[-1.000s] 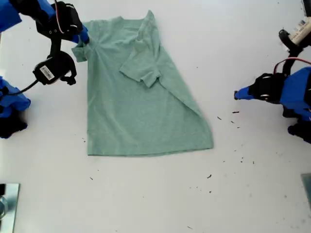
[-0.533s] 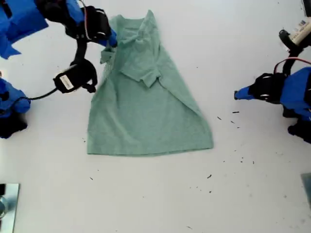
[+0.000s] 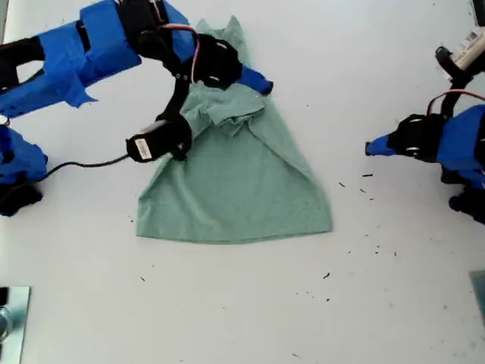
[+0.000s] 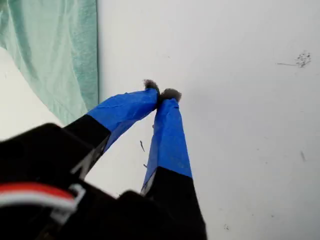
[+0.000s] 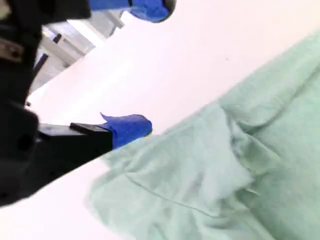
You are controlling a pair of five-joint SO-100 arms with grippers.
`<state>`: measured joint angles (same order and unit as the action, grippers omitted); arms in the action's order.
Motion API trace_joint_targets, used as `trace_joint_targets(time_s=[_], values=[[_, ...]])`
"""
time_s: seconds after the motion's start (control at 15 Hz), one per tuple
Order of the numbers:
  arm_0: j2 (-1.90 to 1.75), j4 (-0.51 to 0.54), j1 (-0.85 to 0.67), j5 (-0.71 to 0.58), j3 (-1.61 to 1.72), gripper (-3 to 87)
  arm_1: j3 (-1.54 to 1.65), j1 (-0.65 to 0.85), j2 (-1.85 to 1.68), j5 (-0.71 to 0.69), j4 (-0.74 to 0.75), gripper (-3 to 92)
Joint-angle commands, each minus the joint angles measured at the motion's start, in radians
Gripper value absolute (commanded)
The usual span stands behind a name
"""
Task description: Fold t shirt
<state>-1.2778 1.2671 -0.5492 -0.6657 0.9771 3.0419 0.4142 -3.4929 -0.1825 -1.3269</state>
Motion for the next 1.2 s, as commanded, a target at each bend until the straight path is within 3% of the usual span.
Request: trace_joint_targets(time_s=[0.0,0.13,0.27,0.53,0.67,0.8,0.87,1.0,1.13], values=[[-0.387,0.015,-0.100,-0.003,0.202,30.5,0.071,-0.006,-0.011,0.009,0.006,2.4],[-0.713,-0.114,-0.110,0.041,0.687,29.2,0.071,-0.005,-0.011,0.006,0.006,2.4],[-1.111,-0.293,-0.104,0.109,1.223,16.8,0.071,-0.002,-0.011,-0.008,0.006,2.4],[-1.894,-0.397,-0.049,0.264,1.980,-0.1,0.071,0.000,-0.011,-0.012,0.006,2.4],[-1.962,-0.411,0.006,0.354,2.115,-0.1,0.071,0.005,-0.011,-0.038,0.020,2.4],[-1.852,-0.451,0.018,0.354,2.111,-0.1,0.025,-0.012,-0.011,-0.118,0.086,2.5],[-1.839,-0.460,0.021,0.353,2.123,-0.1,-0.077,-0.028,0.043,-0.143,0.072,2.5],[-1.945,-0.446,0.021,0.353,2.191,-0.1,-0.558,-0.060,0.583,-0.255,-0.009,2.5],[-2.069,-0.396,0.021,0.348,2.218,-0.1,-1.189,-0.123,1.115,-0.400,-0.262,2.5]])
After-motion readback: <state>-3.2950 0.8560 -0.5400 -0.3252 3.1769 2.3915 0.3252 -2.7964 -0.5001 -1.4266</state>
